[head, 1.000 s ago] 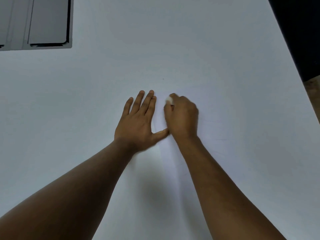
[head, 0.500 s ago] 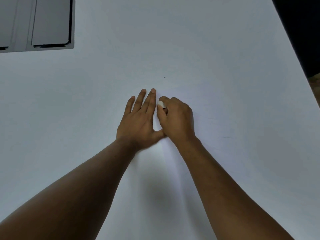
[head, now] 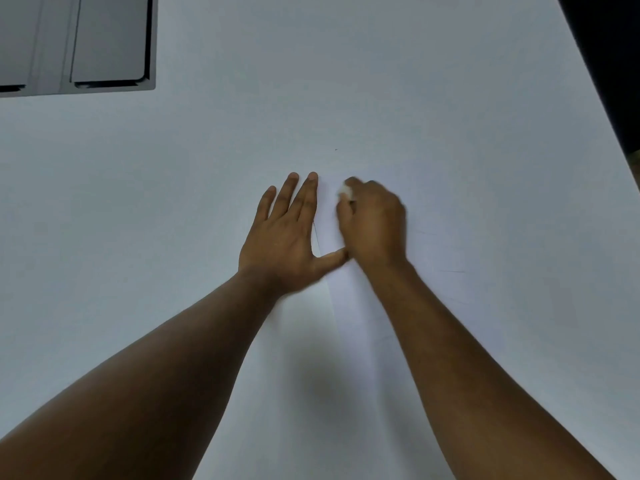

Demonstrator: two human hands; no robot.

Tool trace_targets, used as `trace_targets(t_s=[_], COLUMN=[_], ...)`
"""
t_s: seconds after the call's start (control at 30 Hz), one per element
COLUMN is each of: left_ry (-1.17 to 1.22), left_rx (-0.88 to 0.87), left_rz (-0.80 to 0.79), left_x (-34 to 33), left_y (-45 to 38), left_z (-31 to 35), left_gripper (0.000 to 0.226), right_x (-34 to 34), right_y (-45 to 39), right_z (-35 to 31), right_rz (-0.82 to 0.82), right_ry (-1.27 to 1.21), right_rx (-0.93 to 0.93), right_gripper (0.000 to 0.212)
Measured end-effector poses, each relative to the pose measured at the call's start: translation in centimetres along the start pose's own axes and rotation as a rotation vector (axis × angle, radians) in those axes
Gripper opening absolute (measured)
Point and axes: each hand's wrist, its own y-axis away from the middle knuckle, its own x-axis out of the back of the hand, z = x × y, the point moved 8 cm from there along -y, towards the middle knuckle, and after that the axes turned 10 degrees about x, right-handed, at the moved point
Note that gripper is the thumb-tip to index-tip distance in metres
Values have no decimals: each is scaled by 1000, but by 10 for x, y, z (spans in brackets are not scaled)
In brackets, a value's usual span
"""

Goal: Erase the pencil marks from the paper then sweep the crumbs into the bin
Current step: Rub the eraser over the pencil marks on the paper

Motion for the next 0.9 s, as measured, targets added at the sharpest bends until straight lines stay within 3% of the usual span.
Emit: trace_targets(t_s=[0.23, 0.47, 0.7, 0.9], left_ry=[-32, -49, -60, -77], left_rx=[-4, -24, 17, 15], left_rz=[3, 11, -27, -25], left_x=[-2, -2, -1, -1], left_y=[0, 0, 1, 0], left_z=[0, 0, 2, 1], left_gripper=[102, 100, 103, 103], right_x=[18, -2, 27, 23], right_y=[9, 5, 11, 7], right_z=[21, -8, 55, 28], right_rz=[75, 35, 128, 137], right_ry=[-189, -112, -28, -110], right_rx=[-101, -3, -218, -147], right_gripper=[23, 31, 14, 26])
